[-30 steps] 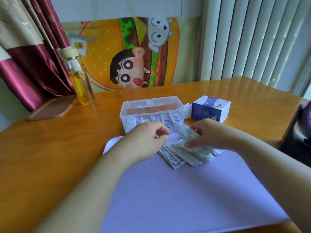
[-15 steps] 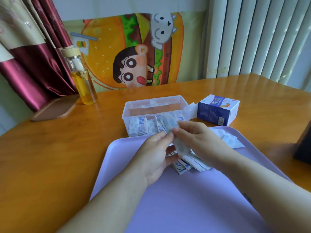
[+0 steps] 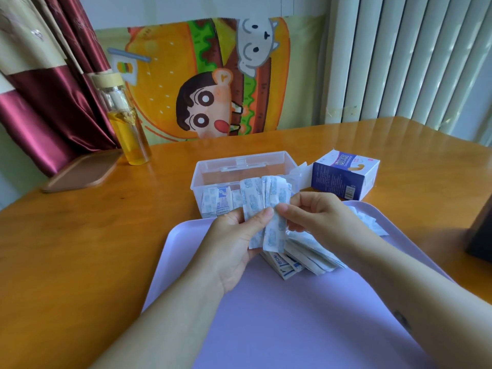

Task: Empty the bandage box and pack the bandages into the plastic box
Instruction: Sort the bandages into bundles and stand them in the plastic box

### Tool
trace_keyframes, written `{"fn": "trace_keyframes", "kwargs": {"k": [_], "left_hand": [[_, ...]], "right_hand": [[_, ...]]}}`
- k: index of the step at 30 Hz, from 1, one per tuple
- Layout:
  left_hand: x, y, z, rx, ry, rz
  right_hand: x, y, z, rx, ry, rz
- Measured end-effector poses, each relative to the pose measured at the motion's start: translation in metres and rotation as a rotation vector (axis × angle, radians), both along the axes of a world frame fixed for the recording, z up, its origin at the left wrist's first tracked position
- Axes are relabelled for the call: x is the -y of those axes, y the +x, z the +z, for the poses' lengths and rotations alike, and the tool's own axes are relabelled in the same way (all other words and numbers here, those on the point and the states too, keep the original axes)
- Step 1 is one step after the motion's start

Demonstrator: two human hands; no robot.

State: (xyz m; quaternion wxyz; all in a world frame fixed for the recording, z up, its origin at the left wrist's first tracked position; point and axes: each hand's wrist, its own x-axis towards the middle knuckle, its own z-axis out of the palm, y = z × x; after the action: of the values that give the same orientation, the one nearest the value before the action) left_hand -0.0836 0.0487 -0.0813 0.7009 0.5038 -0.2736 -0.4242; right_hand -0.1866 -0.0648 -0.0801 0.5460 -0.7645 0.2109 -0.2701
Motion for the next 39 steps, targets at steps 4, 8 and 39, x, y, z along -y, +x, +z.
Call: {"fn": "trace_keyframes", "kwargs": {"k": [4, 8, 39], "left_hand": [[0.000, -0.004, 0.002, -0.092, 0.025, -0.083], [0.001, -0.006, 0.004, -0.322, 0.049, -0.074], [0.002, -0.007, -0.002, -0.287, 0.178, -0.036]], "right_hand": [[-0.003, -0.002, 0.001, -0.055, -0.184, -0.051], [0.005, -0.007, 0.008, -0.116, -0.230, -0.111], [0.016, -0.022, 0.014, -0.161, 0.457, 0.292]]}}
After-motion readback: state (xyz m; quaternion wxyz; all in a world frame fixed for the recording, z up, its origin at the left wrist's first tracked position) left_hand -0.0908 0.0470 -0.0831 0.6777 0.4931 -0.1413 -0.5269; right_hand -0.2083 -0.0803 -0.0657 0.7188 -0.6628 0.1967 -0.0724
